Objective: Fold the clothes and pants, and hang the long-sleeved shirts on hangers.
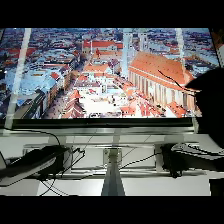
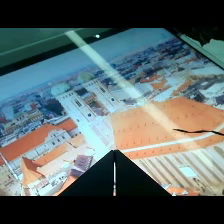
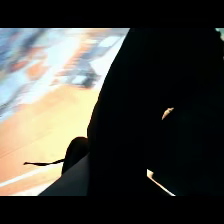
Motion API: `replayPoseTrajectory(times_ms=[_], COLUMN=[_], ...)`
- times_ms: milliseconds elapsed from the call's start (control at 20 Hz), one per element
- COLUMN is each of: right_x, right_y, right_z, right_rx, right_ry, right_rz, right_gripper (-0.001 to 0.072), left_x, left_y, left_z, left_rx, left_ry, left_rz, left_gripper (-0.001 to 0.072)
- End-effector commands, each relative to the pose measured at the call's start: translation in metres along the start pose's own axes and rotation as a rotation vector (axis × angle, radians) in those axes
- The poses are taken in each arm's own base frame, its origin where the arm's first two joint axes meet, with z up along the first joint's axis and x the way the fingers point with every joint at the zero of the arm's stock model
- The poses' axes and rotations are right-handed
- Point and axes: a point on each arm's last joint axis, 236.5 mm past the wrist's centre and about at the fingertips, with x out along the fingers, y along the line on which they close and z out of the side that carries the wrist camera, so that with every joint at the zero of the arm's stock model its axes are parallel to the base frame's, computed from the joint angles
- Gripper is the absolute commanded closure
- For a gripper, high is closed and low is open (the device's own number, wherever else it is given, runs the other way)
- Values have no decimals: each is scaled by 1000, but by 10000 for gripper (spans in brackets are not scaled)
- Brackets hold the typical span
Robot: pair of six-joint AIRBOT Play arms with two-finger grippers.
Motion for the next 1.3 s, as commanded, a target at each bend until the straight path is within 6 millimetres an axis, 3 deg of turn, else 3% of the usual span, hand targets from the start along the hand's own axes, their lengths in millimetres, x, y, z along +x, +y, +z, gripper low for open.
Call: replayPoseTrajectory(times_ms=[0,150,400,450,500,600,900,950,1000,1100,1200,1250], right_x=[-38,-60,-81,-85,-88,-89,-86,-84,-82,-74,-63,-55], right_y=[-111,-151,-183,-185,-186,-187,-184,-182,-178,-161,-131,-109], right_z=[-25,-39,-66,-67,-67,-67,-58,-54,-50,-39,-26,-22], right_rx=[278,388,559,569,601,647,609,580,570,540,449,397], right_ry=[58,70,120,111,98,85,61,51,42,22,11,16], right_rz=[-299,-380,-454,-460,-470,-473,-447,-427,-404,-324,-226,-169], right_gripper=[696,696,673,606,447,-8,25,130,302,557,693,694], left_x=[-14,-14,-13,-13,-13,-13,-13,-13,-13,-13,-13,-13], left_y=[-7,-6,-6,-6,-6,-6,-6,-6,-6,-6,-6,-6], left_z=[8,8,8,8,8,8,8,8,8,8,8,8], left_rx=[32,35,34,34,34,34,34,34,34,34,34,34], left_ry=[-23,-21,-21,-21,-21,-21,-21,-21,-21,-21,-21,-21], left_rz=[4,10,9,9,9,8,9,9,9,9,9,9], left_gripper=[701,701,700,700,700,700,700,700,700,700,700,700])
